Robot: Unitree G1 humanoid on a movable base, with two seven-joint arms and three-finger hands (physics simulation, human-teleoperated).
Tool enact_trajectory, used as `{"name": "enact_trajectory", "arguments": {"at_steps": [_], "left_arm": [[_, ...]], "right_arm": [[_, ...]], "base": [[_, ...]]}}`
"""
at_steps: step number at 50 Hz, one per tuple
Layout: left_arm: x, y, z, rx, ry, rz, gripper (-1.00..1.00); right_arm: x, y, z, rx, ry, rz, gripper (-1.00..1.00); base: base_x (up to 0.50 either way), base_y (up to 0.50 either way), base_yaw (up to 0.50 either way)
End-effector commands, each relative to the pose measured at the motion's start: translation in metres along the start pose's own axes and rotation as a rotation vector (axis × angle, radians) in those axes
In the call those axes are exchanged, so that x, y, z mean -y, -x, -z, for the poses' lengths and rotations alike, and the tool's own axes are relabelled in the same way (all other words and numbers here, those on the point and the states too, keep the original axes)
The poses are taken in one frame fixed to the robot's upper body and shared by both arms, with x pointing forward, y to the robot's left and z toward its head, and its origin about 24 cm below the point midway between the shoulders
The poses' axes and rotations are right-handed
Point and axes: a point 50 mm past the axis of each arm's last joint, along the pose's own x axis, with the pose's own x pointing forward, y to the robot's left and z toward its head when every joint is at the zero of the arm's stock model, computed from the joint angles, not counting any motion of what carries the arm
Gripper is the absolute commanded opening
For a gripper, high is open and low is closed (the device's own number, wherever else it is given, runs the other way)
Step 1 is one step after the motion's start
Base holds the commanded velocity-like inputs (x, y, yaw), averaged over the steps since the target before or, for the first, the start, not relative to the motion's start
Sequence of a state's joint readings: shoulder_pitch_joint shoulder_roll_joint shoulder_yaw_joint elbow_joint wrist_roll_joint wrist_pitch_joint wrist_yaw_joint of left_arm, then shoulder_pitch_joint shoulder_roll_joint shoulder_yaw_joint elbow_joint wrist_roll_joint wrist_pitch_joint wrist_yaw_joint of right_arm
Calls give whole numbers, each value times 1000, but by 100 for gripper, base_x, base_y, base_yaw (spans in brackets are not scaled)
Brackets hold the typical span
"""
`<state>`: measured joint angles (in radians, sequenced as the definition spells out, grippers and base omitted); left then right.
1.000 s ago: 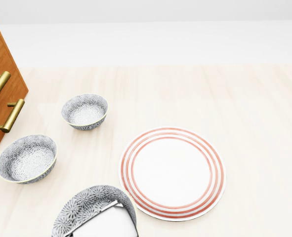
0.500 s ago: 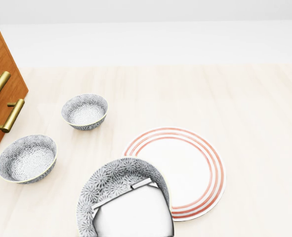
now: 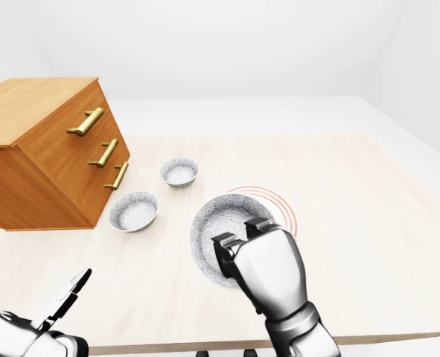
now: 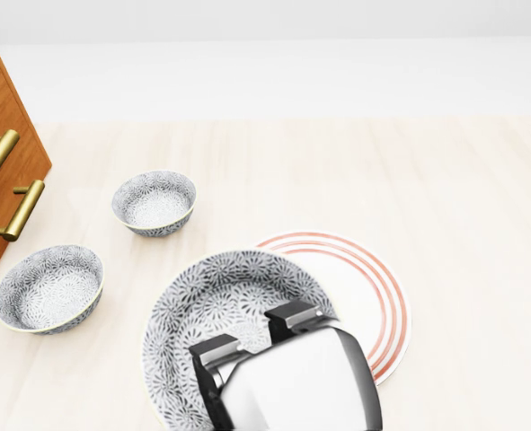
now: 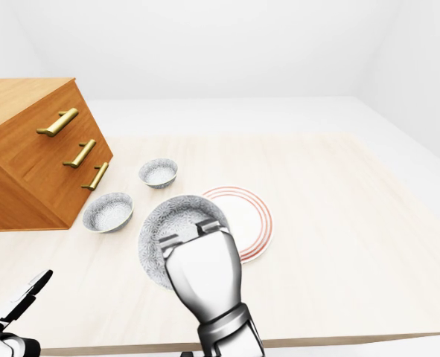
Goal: Put the bowl at the front on the plate.
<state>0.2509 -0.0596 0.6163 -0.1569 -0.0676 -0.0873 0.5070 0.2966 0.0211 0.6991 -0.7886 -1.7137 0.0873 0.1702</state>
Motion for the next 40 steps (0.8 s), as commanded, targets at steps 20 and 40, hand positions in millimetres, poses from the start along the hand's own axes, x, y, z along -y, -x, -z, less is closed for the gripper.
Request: {"name": "enact_trajectory", "arguments": {"at_steps": [20, 40], "left_arm": [[-1, 1, 1, -15, 25, -6, 100], [0, 1, 0, -11, 26, -5, 100]], "right_arm": [[0, 11, 39, -122, -278, 286, -100], [-29, -20, 67, -259, 215, -118, -100]], "base": [[0, 0, 0], [0, 0, 0]]}}
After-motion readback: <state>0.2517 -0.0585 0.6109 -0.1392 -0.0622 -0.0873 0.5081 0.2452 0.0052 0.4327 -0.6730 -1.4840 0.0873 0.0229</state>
